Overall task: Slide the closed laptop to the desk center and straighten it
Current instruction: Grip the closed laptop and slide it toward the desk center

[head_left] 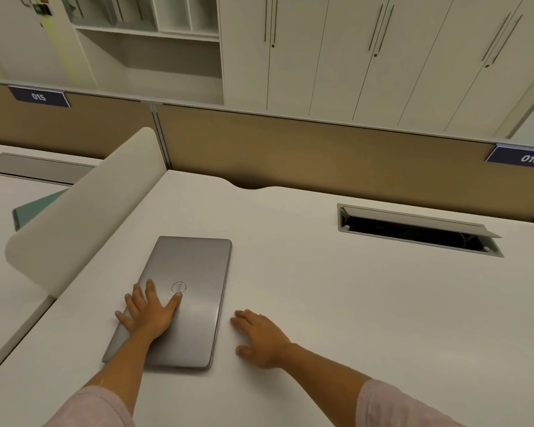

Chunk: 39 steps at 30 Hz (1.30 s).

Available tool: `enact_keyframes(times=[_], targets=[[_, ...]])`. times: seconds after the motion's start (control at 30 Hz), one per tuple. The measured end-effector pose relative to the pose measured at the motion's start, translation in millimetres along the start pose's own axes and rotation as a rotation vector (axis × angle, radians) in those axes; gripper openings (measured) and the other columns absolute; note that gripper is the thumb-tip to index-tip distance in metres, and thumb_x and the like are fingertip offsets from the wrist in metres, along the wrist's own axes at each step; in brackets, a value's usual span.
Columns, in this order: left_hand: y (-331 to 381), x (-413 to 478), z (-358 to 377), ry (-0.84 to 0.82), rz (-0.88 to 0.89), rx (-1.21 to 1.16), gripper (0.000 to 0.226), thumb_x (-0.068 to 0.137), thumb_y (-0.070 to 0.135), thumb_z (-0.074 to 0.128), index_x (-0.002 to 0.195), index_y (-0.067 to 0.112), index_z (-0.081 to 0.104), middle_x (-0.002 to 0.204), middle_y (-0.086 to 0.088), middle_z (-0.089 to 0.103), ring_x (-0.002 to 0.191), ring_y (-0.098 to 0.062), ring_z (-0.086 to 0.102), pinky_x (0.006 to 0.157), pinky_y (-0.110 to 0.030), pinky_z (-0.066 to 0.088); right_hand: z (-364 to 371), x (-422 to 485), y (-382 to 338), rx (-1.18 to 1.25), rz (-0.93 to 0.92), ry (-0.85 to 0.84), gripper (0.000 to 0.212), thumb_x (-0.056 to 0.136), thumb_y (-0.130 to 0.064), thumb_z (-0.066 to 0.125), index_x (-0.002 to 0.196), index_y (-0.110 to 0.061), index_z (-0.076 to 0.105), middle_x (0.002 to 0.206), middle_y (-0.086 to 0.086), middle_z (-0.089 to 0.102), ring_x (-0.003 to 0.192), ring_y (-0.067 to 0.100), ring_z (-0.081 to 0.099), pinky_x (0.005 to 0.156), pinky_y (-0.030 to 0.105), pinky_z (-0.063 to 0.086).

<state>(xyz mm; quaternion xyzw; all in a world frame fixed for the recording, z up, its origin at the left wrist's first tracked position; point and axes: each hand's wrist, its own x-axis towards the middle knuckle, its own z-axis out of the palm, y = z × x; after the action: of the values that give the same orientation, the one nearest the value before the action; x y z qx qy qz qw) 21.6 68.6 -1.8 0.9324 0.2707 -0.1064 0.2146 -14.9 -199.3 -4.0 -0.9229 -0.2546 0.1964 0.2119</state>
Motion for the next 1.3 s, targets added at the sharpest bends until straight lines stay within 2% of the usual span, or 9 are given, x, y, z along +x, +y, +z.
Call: enact_keyframes(times=[0.17,0.33,0.43,0.67,0.77,0.9,1.07,1.17,1.3], targets=[[1,-3,-3,0.068,-0.188,-0.173,0.123,0.065,0.082,0.056,0.153,0.019,-0.001,0.160,-0.018,-0.001,0.146,-0.037,-0.001,0.117,-0.054,-0.007,4,3,-2,0.000,-0.005,0.009,0.068,0.094,-0.032,0.055,0.152,-0.018,0.022,0.161,0.002,0.017,0.147,0.020,0.014,0.119,0.034,0.012],[3,-7,-6,0.183,-0.268,-0.143,0.121,0.053,0.082,0.066,0.133,-0.003,0.033,0.133,-0.028,0.039,0.119,-0.042,0.039,0.104,-0.051,0.031,7,1,1,-0.003,-0.007,0.025,0.066,0.095,-0.033,0.053,0.152,-0.019,0.021,0.161,0.001,0.017,0.147,0.020,0.014,0.120,0.035,0.011],[1,-3,-13,0.162,-0.277,-0.142,0.118,0.052,0.080,0.069,0.125,-0.008,0.039,0.127,-0.028,0.043,0.113,-0.042,0.042,0.096,-0.051,0.038,10,-1,0,0.010,0.002,0.035,0.064,0.098,-0.036,0.049,0.152,-0.020,0.020,0.162,0.000,0.016,0.149,0.020,0.010,0.121,0.037,0.008],[3,8,-31,-0.002,-0.357,-0.162,0.120,0.051,0.073,0.078,0.129,-0.009,0.036,0.129,-0.028,0.047,0.120,-0.042,0.044,0.100,-0.048,0.040,14,-6,-9,0.120,0.066,0.072,0.061,0.102,-0.042,0.039,0.153,-0.019,0.014,0.162,-0.001,0.015,0.149,0.018,0.007,0.121,0.037,0.003],[4,0,-25,-0.054,-0.404,-0.193,0.116,0.052,0.072,0.078,0.125,-0.009,0.036,0.126,-0.028,0.048,0.117,-0.041,0.046,0.097,-0.047,0.042,14,-6,-17,0.252,0.102,0.102,0.060,0.101,-0.043,0.040,0.152,-0.020,0.017,0.159,0.001,0.026,0.147,0.020,0.015,0.120,0.040,0.008],[8,-16,-16,-0.101,-0.408,-0.227,0.117,0.057,0.070,0.075,0.131,-0.008,0.031,0.130,-0.027,0.044,0.118,-0.041,0.045,0.096,-0.048,0.043,11,-10,-22,0.430,0.131,0.167,0.060,0.097,-0.040,0.050,0.149,-0.022,0.026,0.148,0.004,0.044,0.134,0.024,0.040,0.111,0.033,0.027],[12,-34,-4,-0.135,-0.349,-0.269,0.107,0.069,0.072,0.065,0.132,-0.009,0.038,0.131,-0.026,0.048,0.116,-0.041,0.050,0.087,-0.044,0.046,-3,-16,-20,0.664,0.213,0.236,0.048,0.093,-0.032,0.058,0.137,-0.019,0.045,0.136,0.005,0.055,0.122,0.024,0.052,0.104,0.035,0.042],[8,-43,2,-0.125,-0.263,-0.316,0.092,0.080,0.075,0.045,0.118,-0.008,0.055,0.116,-0.026,0.061,0.096,-0.038,0.058,0.078,-0.040,0.045,-8,-17,-19,0.793,0.338,0.276,0.040,0.090,-0.028,0.059,0.127,-0.013,0.053,0.126,0.010,0.058,0.111,0.025,0.058,0.099,0.040,0.049],[5,-53,4,-0.042,-0.251,-0.333,0.091,0.077,0.083,0.032,0.084,-0.004,0.060,0.086,-0.019,0.065,0.069,-0.031,0.056,0.065,-0.038,0.045,-12,-23,-8,0.807,0.474,0.316,0.035,0.090,-0.027,0.061,0.118,-0.007,0.054,0.115,0.011,0.059,0.092,0.020,0.057,0.081,0.034,0.051]])
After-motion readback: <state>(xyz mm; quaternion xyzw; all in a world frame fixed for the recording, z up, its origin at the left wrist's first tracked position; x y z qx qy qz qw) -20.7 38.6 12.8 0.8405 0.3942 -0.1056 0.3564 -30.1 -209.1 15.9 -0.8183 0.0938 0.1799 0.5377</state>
